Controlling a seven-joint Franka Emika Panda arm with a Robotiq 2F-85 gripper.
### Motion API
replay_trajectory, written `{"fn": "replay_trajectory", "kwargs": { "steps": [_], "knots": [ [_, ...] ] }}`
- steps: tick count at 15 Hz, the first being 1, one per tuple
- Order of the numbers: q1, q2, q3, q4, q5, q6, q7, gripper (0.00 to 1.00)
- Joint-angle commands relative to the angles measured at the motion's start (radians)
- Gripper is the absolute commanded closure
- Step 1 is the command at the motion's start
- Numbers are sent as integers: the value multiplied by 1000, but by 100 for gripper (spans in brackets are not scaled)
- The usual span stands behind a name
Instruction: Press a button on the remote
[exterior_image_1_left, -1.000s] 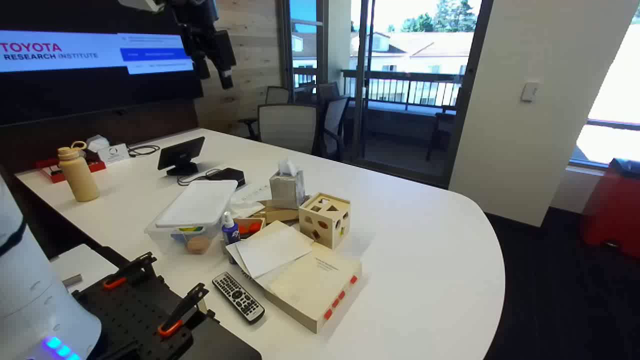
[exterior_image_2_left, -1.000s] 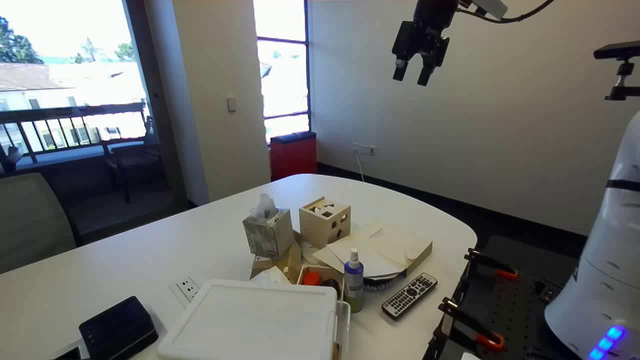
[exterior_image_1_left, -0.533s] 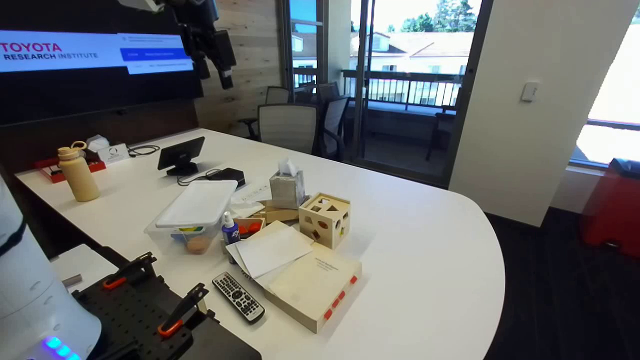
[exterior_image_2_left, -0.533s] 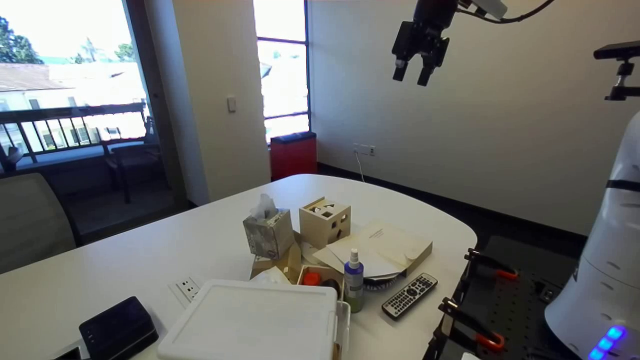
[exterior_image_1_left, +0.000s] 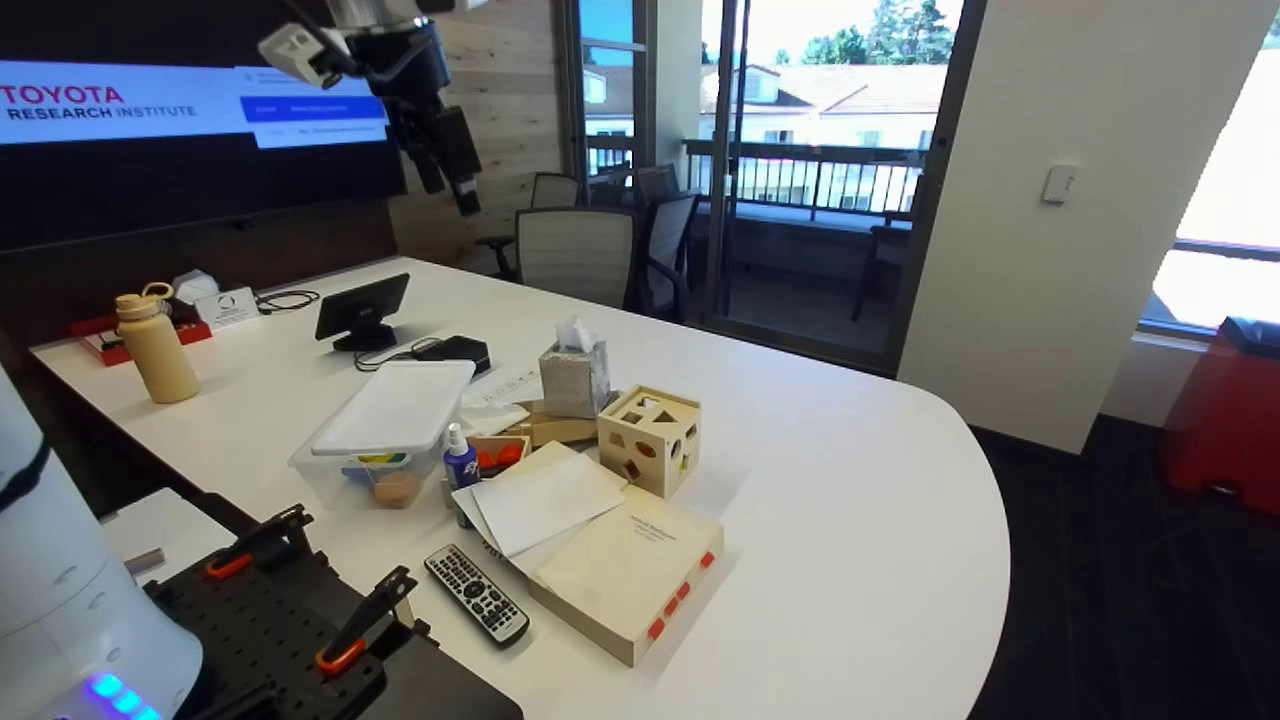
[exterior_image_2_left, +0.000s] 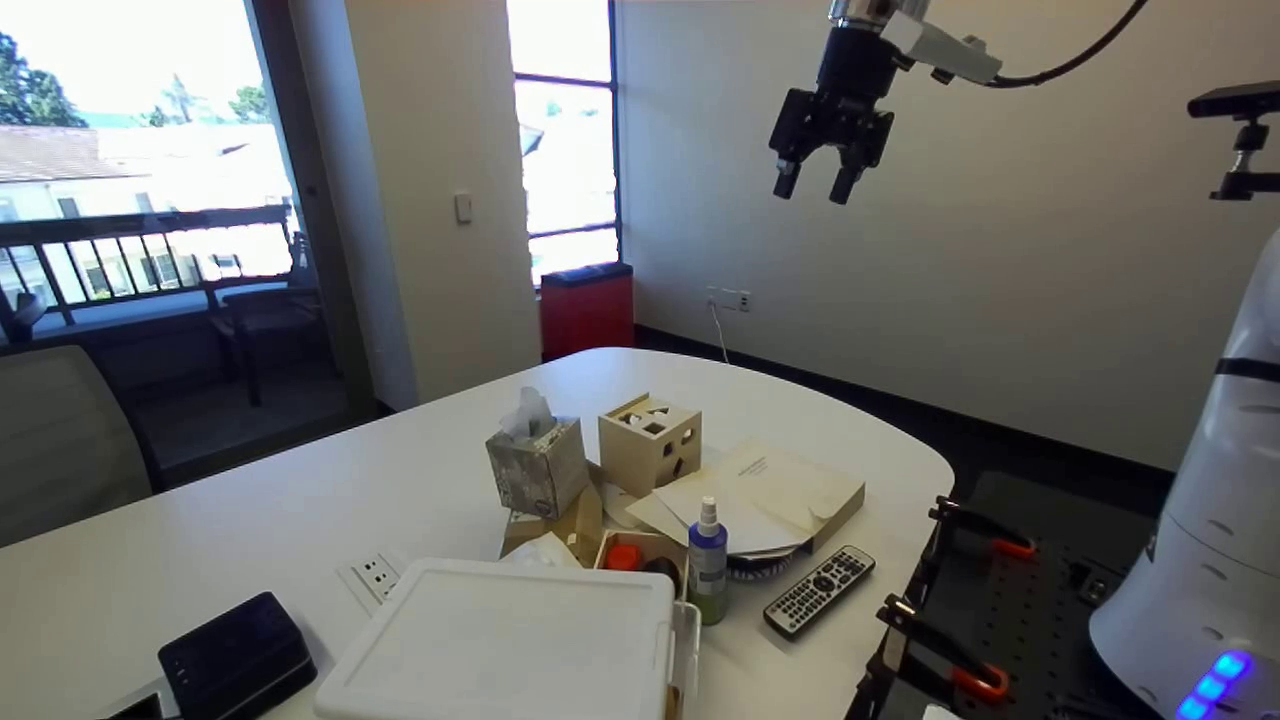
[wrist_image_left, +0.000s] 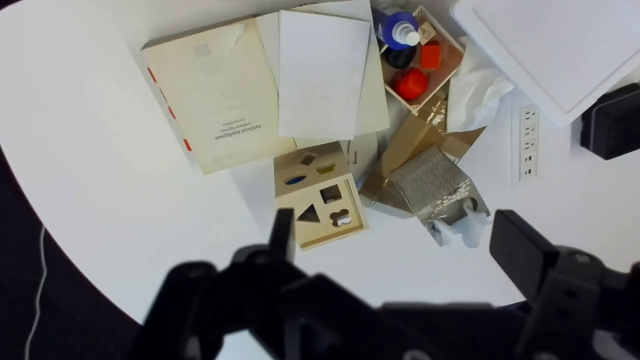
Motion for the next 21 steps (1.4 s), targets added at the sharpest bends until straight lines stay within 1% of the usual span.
{"fn": "replay_trajectory", "kwargs": {
  "steps": [1, 3, 5, 6, 7, 11, 16, 20, 21],
  "knots": [
    [-85, 15, 47, -147, -34, 191, 126, 0],
    [-120, 44, 57, -220, -37, 275, 181, 0],
    [-134, 92, 56, -274, -19, 319, 211, 0],
    [-135, 164, 54, -235, -10, 326, 220, 0],
    [-136, 191, 58, -254, -6, 343, 237, 0],
    [-107, 348, 49, -254, 32, 397, 244, 0],
    [-70, 560, 38, -254, 73, 529, 238, 0],
    [-15, 706, 30, -252, 195, 611, 186, 0],
    [-5, 730, 32, -249, 241, 612, 162, 25]
  ]
}}
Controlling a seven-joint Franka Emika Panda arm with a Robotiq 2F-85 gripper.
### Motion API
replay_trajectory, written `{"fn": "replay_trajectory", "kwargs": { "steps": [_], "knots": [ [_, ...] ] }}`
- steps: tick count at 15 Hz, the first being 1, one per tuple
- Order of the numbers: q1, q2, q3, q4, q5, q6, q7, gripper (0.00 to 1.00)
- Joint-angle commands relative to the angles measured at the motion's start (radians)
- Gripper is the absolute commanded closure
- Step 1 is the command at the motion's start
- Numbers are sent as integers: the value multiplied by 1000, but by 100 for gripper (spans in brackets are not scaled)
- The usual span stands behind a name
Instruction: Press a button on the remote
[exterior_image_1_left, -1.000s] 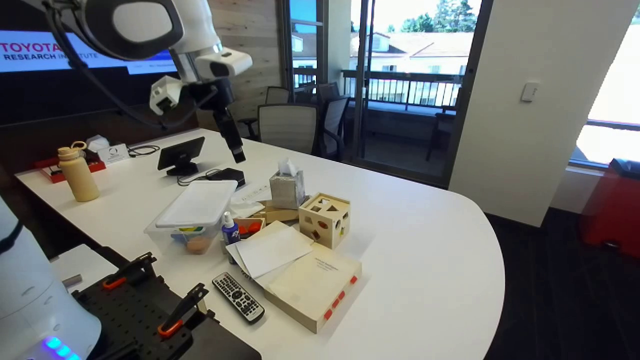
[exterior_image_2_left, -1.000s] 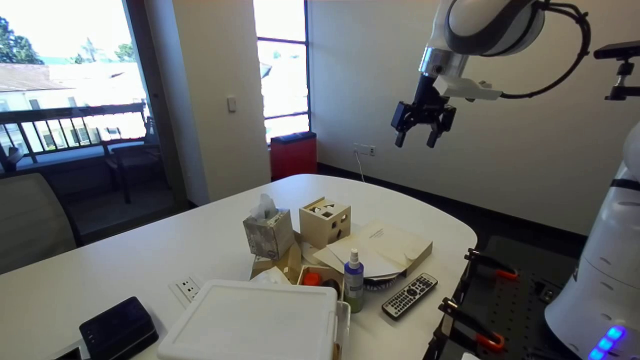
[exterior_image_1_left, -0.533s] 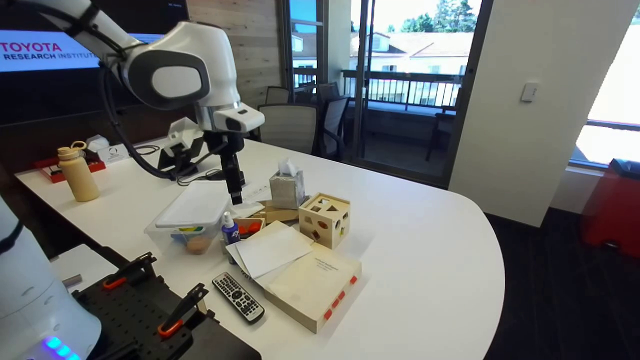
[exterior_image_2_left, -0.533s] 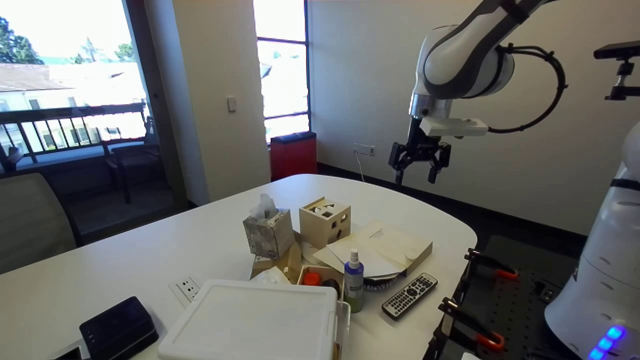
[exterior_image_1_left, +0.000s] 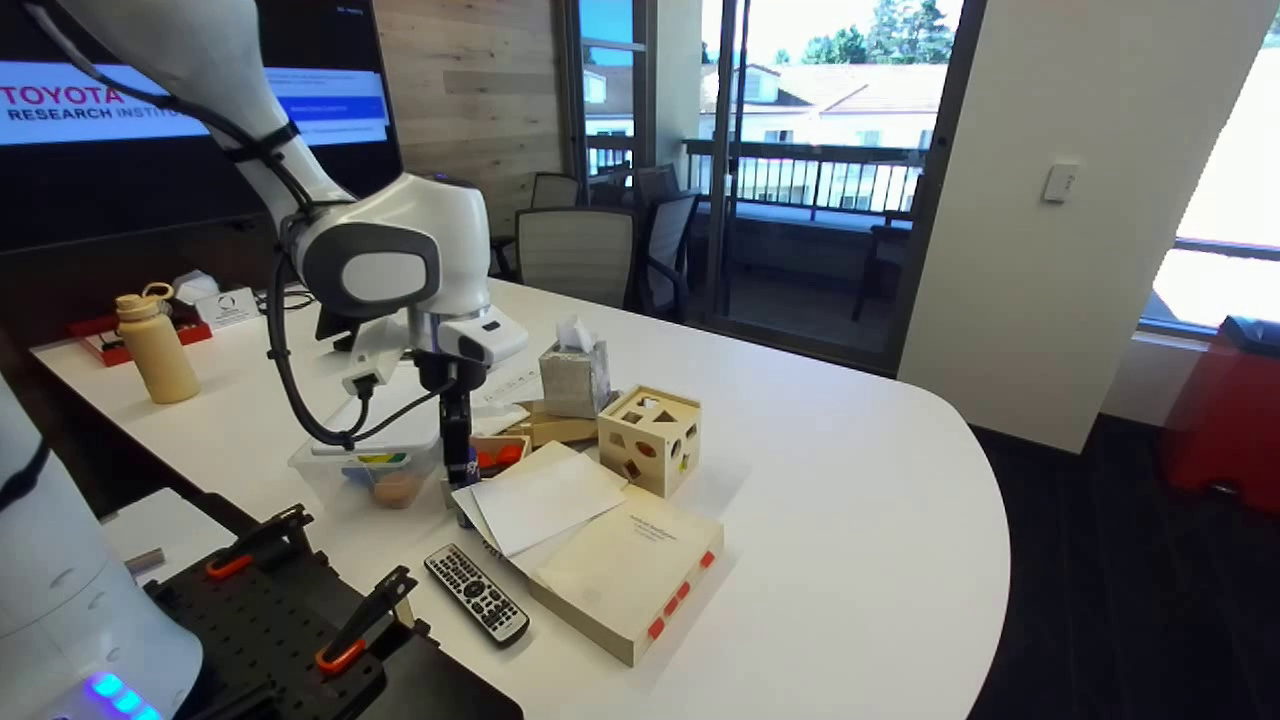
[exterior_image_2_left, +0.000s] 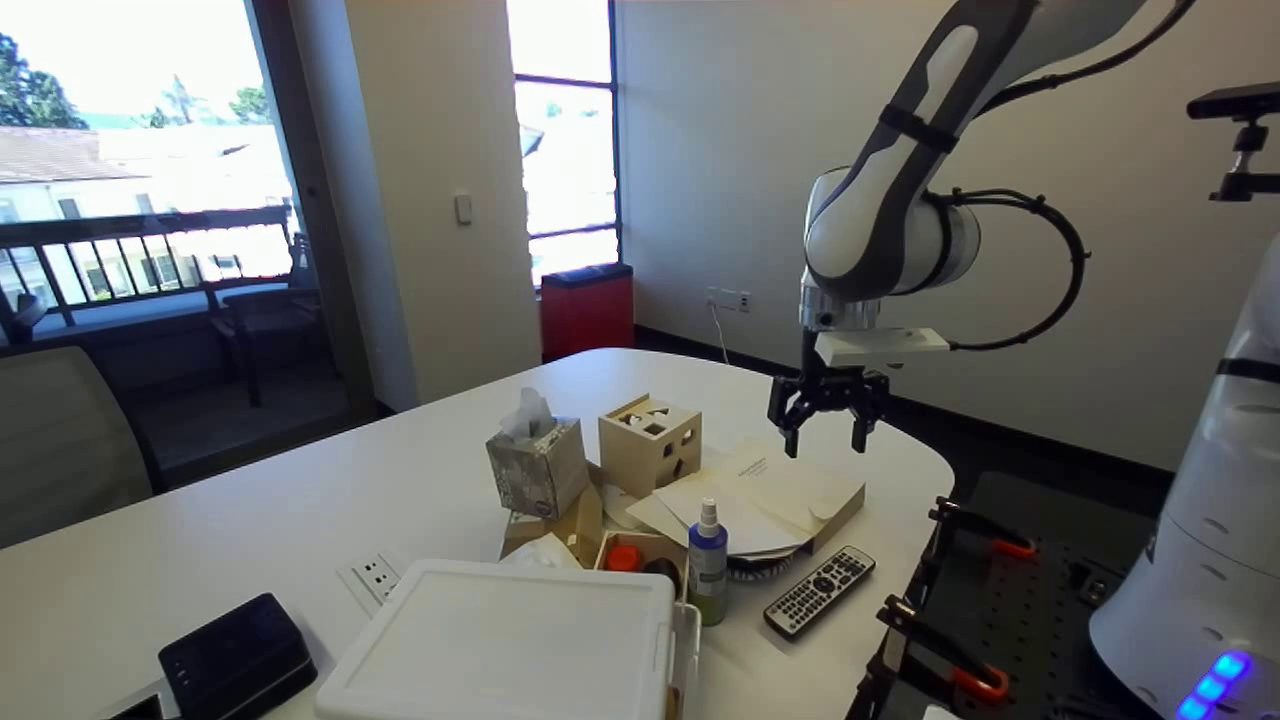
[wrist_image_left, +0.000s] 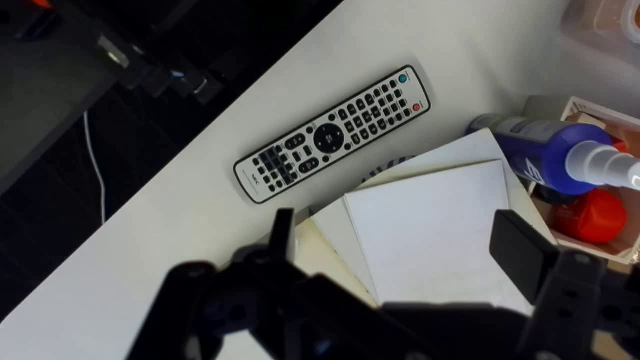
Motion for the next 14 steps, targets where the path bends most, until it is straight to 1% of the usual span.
{"fn": "replay_trajectory", "kwargs": {
  "steps": [1, 3, 4, 5, 6, 8, 9, 10, 11, 14],
  "knots": [
    [45, 103, -4, 7, 136, 49, -74, 26],
    [51, 139, 1, 10, 183, 60, -99, 42],
    [49, 154, 0, 11, 201, 64, -113, 51],
    [44, 169, 0, 14, 217, 70, -121, 58],
    [41, 184, -4, 16, 221, 82, -123, 66],
    [30, 219, -2, 28, 243, 104, -132, 80],
    [26, 236, 7, 34, 266, 113, -138, 88],
    [23, 262, 15, 41, 265, 136, -129, 95],
    [22, 284, 19, 51, 277, 146, -139, 100],
    [17, 362, 22, 80, 284, 191, -138, 100]
  ]
}}
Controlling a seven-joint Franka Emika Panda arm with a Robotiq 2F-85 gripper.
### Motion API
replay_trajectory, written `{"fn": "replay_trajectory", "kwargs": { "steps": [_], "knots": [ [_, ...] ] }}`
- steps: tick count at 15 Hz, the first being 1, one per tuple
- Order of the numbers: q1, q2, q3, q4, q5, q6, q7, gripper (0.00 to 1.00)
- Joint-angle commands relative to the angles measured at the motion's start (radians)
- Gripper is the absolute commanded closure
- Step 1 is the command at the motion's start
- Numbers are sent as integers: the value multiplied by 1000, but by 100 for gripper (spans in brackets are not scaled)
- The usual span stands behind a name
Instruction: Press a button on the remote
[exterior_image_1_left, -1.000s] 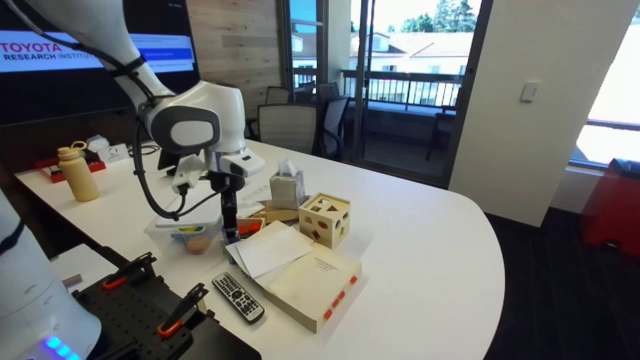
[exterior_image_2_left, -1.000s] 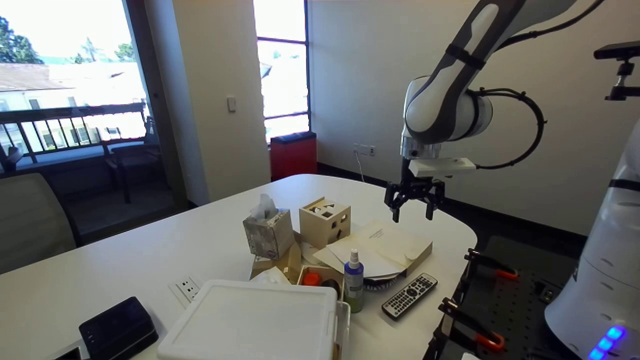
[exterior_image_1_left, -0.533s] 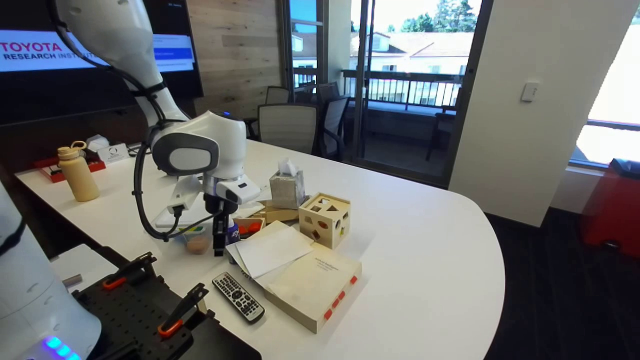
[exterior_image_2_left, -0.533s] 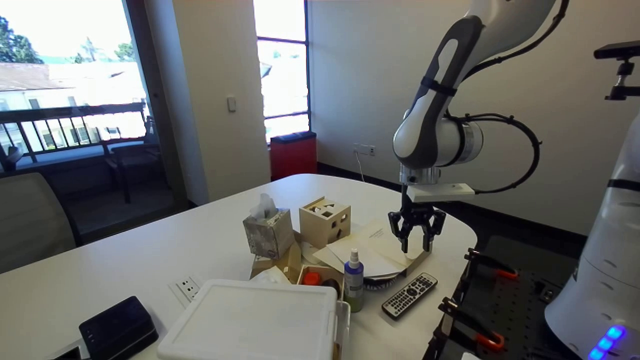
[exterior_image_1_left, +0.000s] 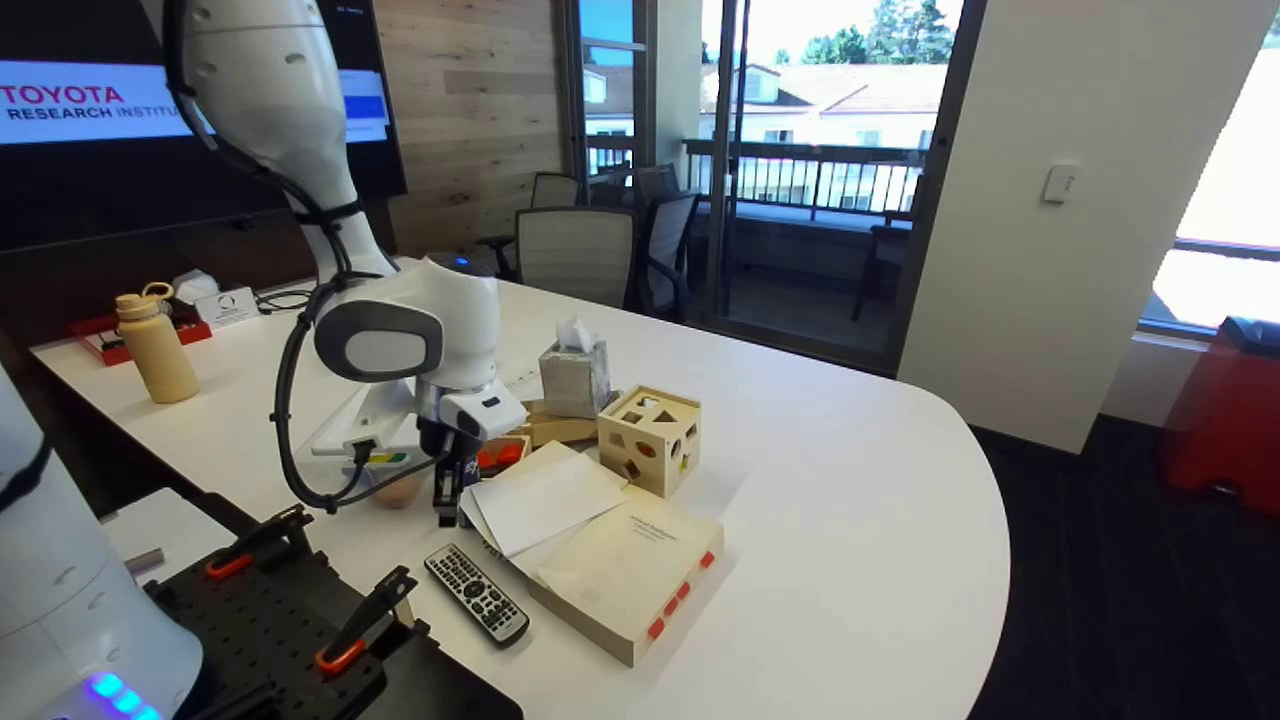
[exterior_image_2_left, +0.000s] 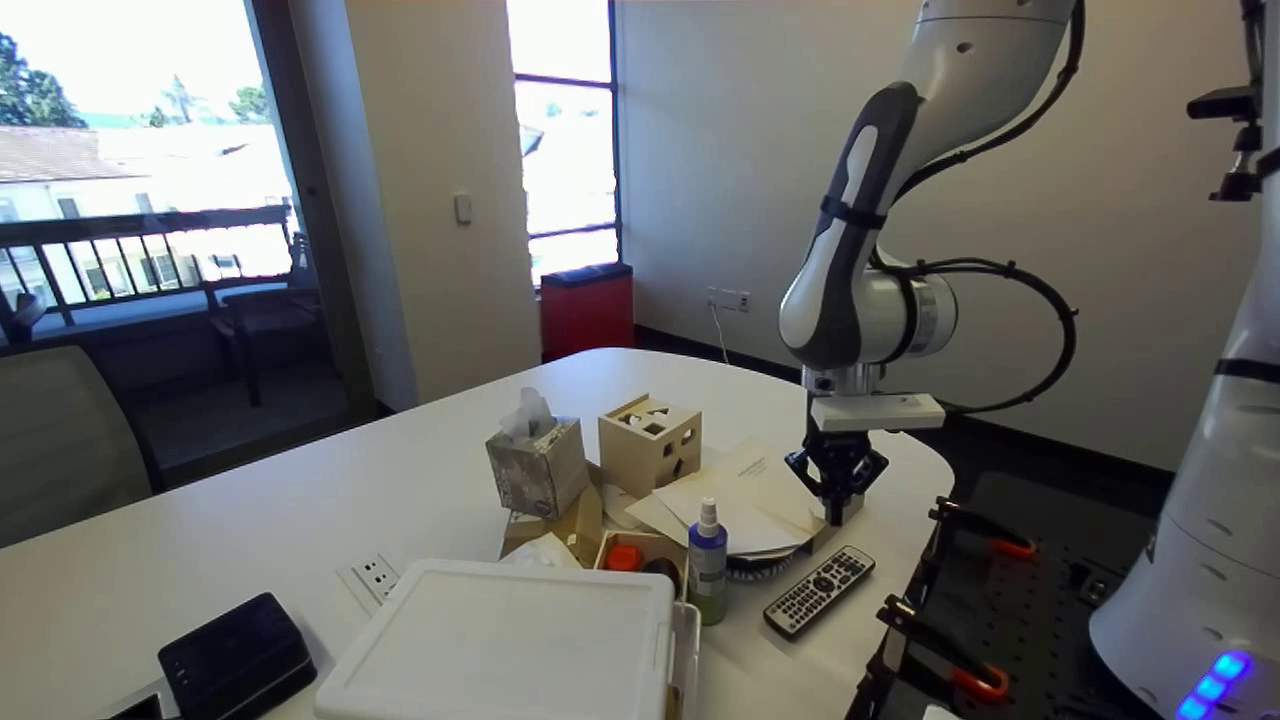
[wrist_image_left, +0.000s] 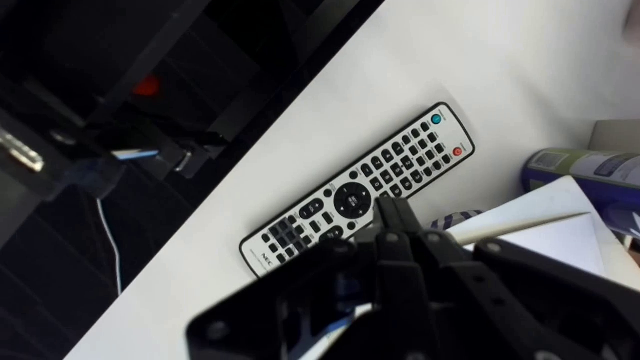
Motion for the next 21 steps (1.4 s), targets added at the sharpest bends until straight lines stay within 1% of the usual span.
{"fn": "replay_trajectory", "kwargs": {
  "steps": [1, 4, 7, 13, 19, 21],
  "knots": [
    [-19, 107, 13, 45, 24, 66, -20, 100],
    [-24, 176, 9, 75, 20, 93, -4, 100],
    [-42, 235, 20, 106, 23, 99, -6, 100],
    [-107, 314, 62, 146, 22, 101, -5, 100],
    [-133, 386, 94, 173, 18, 114, -7, 100],
    [-138, 400, 109, 178, 20, 138, -6, 100]
  ]
}}
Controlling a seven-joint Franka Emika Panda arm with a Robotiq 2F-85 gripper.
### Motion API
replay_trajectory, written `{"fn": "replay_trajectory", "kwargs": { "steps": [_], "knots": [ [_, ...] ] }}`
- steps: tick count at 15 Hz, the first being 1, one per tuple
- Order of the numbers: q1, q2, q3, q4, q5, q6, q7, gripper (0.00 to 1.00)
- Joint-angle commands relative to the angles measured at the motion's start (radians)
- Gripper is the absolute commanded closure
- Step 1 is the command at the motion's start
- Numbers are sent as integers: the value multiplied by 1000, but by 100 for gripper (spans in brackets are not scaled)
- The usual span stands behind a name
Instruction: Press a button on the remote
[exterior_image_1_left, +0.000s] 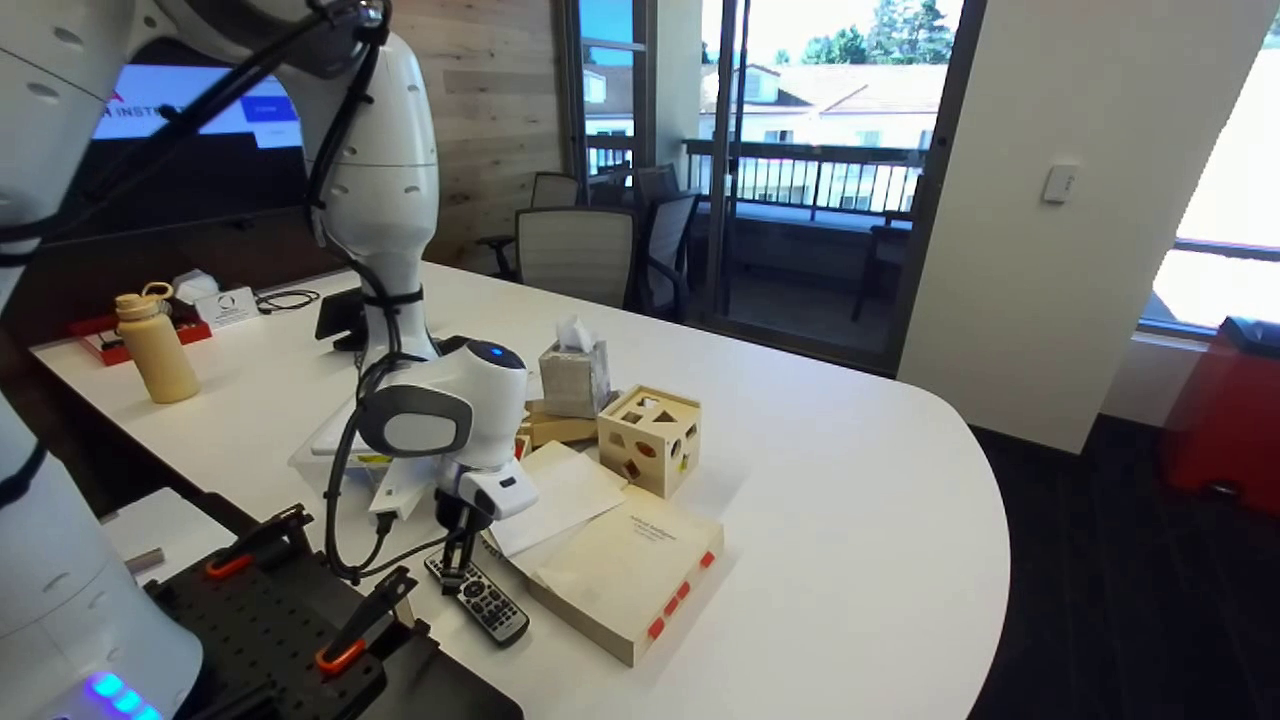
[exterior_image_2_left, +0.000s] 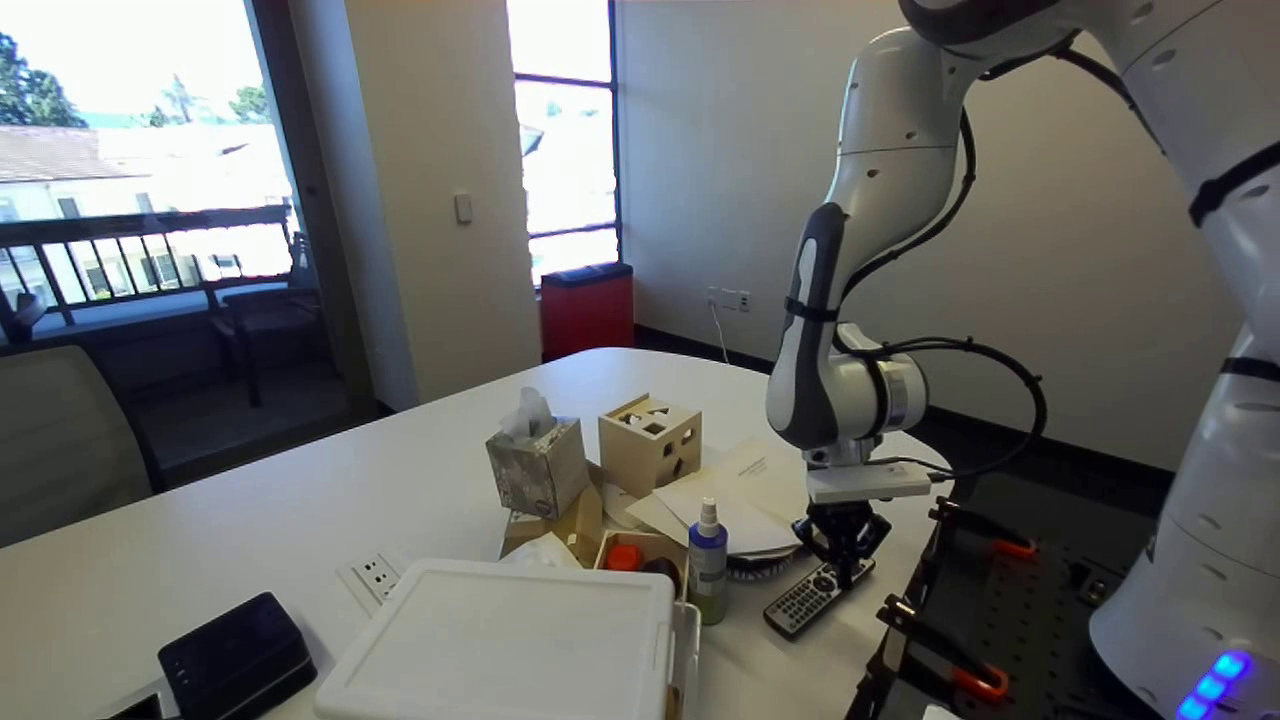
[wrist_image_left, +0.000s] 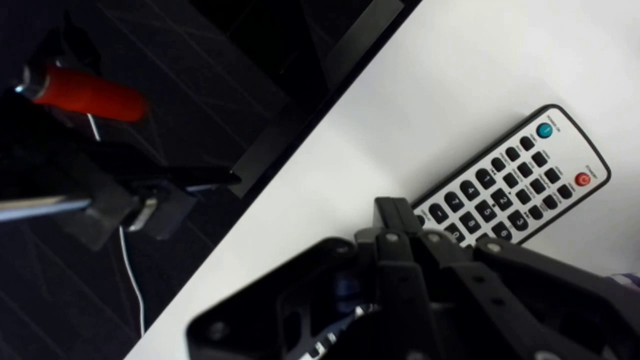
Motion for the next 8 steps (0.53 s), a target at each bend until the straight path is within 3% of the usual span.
{"fn": "replay_trajectory", "kwargs": {
  "steps": [1, 8],
  "knots": [
    [-28, 31, 38, 14, 16, 59, -7, 100],
    [-3, 63, 29, 16, -11, 160, 16, 100]
  ]
}}
